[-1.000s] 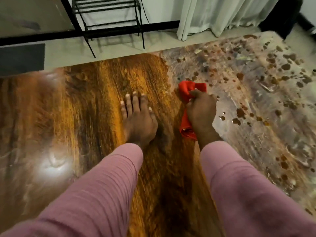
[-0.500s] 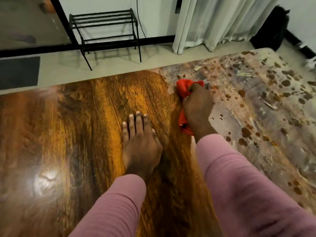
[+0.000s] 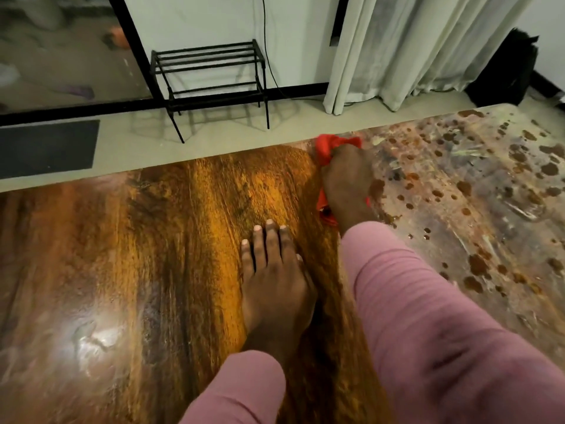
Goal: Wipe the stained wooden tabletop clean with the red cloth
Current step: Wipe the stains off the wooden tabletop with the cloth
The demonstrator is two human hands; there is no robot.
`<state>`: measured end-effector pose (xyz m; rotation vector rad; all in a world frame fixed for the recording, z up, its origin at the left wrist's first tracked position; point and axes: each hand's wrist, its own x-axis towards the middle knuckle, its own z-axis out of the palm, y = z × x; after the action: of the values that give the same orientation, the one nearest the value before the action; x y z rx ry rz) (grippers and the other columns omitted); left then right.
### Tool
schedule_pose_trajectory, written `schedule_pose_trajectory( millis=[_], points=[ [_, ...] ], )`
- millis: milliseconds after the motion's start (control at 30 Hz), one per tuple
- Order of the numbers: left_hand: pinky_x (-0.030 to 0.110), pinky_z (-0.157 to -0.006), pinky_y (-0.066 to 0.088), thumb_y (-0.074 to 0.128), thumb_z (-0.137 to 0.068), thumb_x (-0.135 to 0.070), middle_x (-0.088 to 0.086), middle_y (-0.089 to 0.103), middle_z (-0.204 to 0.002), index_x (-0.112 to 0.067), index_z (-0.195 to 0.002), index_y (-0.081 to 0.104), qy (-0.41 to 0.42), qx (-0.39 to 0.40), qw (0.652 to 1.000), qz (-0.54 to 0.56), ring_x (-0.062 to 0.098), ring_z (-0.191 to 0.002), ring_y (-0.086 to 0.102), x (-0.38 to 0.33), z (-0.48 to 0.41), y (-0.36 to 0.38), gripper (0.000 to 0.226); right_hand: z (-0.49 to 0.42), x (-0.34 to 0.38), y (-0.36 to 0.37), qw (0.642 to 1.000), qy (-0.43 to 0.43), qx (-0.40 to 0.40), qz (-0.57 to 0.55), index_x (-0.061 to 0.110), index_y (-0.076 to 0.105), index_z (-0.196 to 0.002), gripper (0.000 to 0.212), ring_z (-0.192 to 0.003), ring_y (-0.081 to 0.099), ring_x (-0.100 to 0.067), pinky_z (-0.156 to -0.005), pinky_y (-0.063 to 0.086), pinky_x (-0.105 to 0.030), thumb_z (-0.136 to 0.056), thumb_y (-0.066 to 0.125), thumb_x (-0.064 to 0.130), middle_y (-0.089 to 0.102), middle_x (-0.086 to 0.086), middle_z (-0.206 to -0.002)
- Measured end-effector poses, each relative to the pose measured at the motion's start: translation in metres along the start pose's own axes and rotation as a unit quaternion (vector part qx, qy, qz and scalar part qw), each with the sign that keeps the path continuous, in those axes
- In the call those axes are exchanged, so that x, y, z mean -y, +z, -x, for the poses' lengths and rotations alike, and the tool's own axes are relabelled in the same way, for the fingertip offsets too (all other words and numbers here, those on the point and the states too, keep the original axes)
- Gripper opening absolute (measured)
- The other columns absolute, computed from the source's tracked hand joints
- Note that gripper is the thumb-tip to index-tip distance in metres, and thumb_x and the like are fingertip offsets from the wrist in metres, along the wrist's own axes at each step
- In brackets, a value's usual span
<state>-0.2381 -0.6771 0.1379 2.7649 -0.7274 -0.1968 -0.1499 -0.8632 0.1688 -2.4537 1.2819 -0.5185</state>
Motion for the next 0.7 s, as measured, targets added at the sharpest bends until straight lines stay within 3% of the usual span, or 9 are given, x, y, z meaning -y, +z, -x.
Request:
schedule_pose_trajectory(
  millis=[100, 200, 267, 300, 367, 400, 467, 600, 700],
  points=[
    [0.045, -0.123, -0.004, 0.008, -0.1, -0.038, 0.009, -0.004, -0.165, -0.014, -0.156, 0.0, 0.001, 0.001, 1.0, 0.002, 0.026, -0.151, -0.01, 0.001, -0.001, 0.002, 0.062, 0.009, 0.03, 0.012, 0.983, -0.144, 0.113, -0.024, 0.018, 0.066, -0.115, 0.029, -0.107, 0.055, -0.026, -0.095, 0.046, -0.038, -0.088, 0.057, 0.016, 0.061, -0.011, -0.118],
    [0.045, -0.123, -0.002, 0.004, -0.097, -0.036, 0.009, 0.002, -0.165, -0.014, -0.156, 0.005, 0.004, -0.007, 1.0, -0.003, 0.026, -0.152, -0.006, 0.0, 0.0, 0.0, 0.063, 0.004, 0.03, 0.006, 0.93, -0.273, 0.246, 0.016, 0.034, 0.049, -0.134, 0.048, -0.13, 0.034, -0.028, -0.108, 0.028, -0.045, -0.089, 0.055, 0.021, 0.042, 0.001, -0.145],
    [0.045, -0.123, -0.001, 0.006, -0.097, -0.035, 0.009, 0.006, -0.165, -0.014, -0.156, 0.01, 0.005, -0.014, 1.0, -0.002, 0.027, -0.152, -0.002, -0.001, 0.001, 0.0, 0.064, -0.012, 0.015, 0.001, 0.933, -0.256, 0.244, 0.057, 0.04, 0.048, -0.134, 0.045, -0.123, 0.042, -0.031, -0.103, 0.036, -0.048, -0.091, 0.052, 0.025, 0.043, -0.002, -0.143],
    [0.045, -0.123, 0.0, 0.006, -0.096, -0.035, 0.009, 0.007, -0.165, -0.013, -0.156, 0.011, 0.004, -0.017, 1.0, -0.001, 0.027, -0.152, -0.001, -0.001, 0.0, 0.0, 0.064, -0.02, 0.007, -0.002, 0.953, -0.206, 0.215, 0.058, 0.038, 0.051, -0.131, 0.04, -0.108, 0.052, -0.029, -0.093, 0.047, -0.045, -0.092, 0.05, 0.026, 0.049, -0.007, -0.133],
    [0.045, -0.123, -0.001, 0.007, -0.097, -0.034, 0.009, 0.006, -0.165, -0.014, -0.157, 0.01, 0.005, -0.015, 1.0, 0.003, 0.027, -0.152, -0.003, 0.0, 0.0, 0.001, 0.063, -0.031, 0.001, -0.006, 0.985, -0.091, 0.137, 0.057, 0.022, 0.059, -0.122, 0.031, -0.079, 0.057, -0.022, -0.068, 0.05, -0.035, -0.093, 0.05, 0.025, 0.058, -0.011, -0.105],
    [0.045, -0.123, -0.002, 0.007, -0.098, -0.034, 0.008, 0.004, -0.165, -0.014, -0.157, 0.008, 0.006, -0.012, 1.0, 0.006, 0.026, -0.152, -0.005, 0.001, 0.0, 0.001, 0.062, -0.033, 0.004, -0.005, 0.988, -0.069, 0.11, 0.078, 0.013, 0.06, -0.117, 0.028, -0.078, 0.058, -0.023, -0.066, 0.049, -0.035, -0.092, 0.051, 0.024, 0.059, -0.011, -0.098],
    [0.045, -0.122, -0.004, 0.009, -0.099, -0.035, 0.008, 0.0, -0.165, -0.014, -0.157, 0.004, 0.008, -0.011, 1.0, 0.007, 0.025, -0.151, -0.009, 0.002, 0.001, 0.002, 0.062, -0.03, 0.015, -0.001, 0.983, -0.1, 0.112, 0.104, 0.01, 0.06, -0.114, 0.03, -0.094, 0.056, -0.031, -0.079, 0.049, -0.041, -0.09, 0.055, 0.028, 0.06, -0.015, -0.102],
    [0.044, -0.123, -0.004, 0.01, -0.1, -0.036, 0.007, -0.002, -0.165, -0.014, -0.157, 0.001, 0.011, -0.022, 1.0, 0.002, 0.024, -0.151, -0.01, 0.002, 0.002, 0.001, 0.061, -0.008, 0.03, 0.008, 0.94, -0.253, 0.229, 0.01, 0.035, 0.054, -0.13, 0.04, -0.113, 0.044, -0.028, -0.102, 0.034, -0.047, -0.092, 0.05, 0.021, 0.049, -0.008, -0.131],
    [0.043, -0.123, -0.003, 0.011, -0.101, -0.035, 0.006, 0.0, -0.165, -0.016, -0.156, 0.004, 0.015, -0.031, 0.999, -0.001, 0.023, -0.152, -0.008, 0.003, 0.002, 0.001, 0.059, -0.015, 0.016, 0.002, 0.95, -0.231, 0.209, 0.02, 0.034, 0.054, -0.128, 0.039, -0.107, 0.049, -0.028, -0.099, 0.041, -0.046, -0.093, 0.048, 0.021, 0.051, -0.01, -0.122]
  ],
)
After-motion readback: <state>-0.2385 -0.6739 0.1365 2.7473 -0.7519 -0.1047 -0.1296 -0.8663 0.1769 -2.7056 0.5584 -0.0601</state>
